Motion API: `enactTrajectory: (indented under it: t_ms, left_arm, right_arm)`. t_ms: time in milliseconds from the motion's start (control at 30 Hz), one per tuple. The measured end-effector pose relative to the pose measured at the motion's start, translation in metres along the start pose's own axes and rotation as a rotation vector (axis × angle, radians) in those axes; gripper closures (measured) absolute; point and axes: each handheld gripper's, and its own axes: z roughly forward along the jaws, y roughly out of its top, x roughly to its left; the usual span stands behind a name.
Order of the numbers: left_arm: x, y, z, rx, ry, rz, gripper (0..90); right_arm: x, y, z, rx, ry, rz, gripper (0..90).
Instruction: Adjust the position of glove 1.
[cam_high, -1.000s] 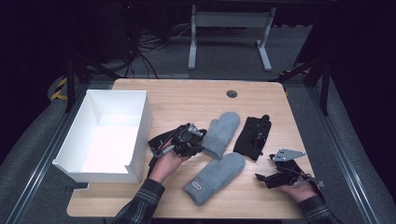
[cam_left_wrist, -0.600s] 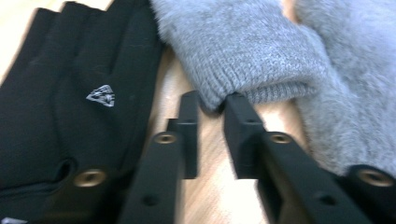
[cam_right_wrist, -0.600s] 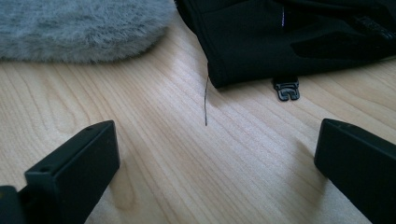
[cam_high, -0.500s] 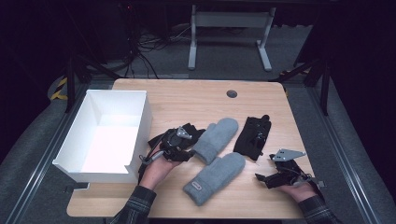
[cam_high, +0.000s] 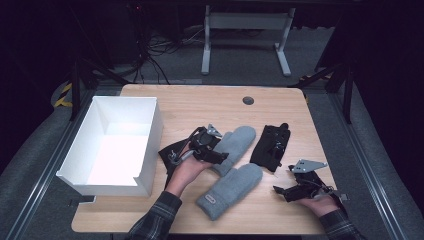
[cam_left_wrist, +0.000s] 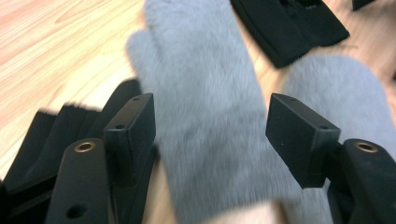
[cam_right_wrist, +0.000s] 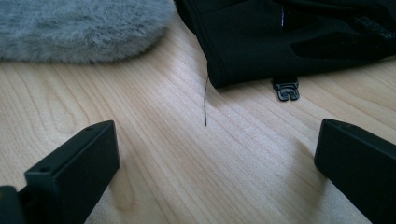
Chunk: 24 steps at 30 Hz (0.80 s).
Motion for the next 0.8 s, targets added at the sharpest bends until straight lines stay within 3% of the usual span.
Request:
enactTrajectory:
  t_ms: [167,267,367,533,800]
  left_arm:
    - [-0.002,0.012,0.022,0.011,-0.003,0.006,31.9]
    - [-0.001,0.014,0.042,0.036,-0.001,-0.012,33.5]
    - [0.000,0.013,0.048,0.052,-0.005,-0.012,34.9]
    - [0.006,0.010,0.052,0.071,-0.021,-0.017,44.1]
    - [0.007,0.008,0.053,0.076,-0.019,-0.001,72.1]
  right_arm:
    - [0.000,0.000,0.000,0.000,0.000,0.000,0.1]
    - [0.000,0.000,0.000,0.000,0.001,-0.001,0.1]
    - [0.000,0.000,0.000,0.000,0.000,-0.002,0.1]
    - [0.000,0.000,0.000,0.000,0.001,-0.002,0.1]
    - [0.000,0.000,0.000,0.000,0.001,-0.002,0.1]
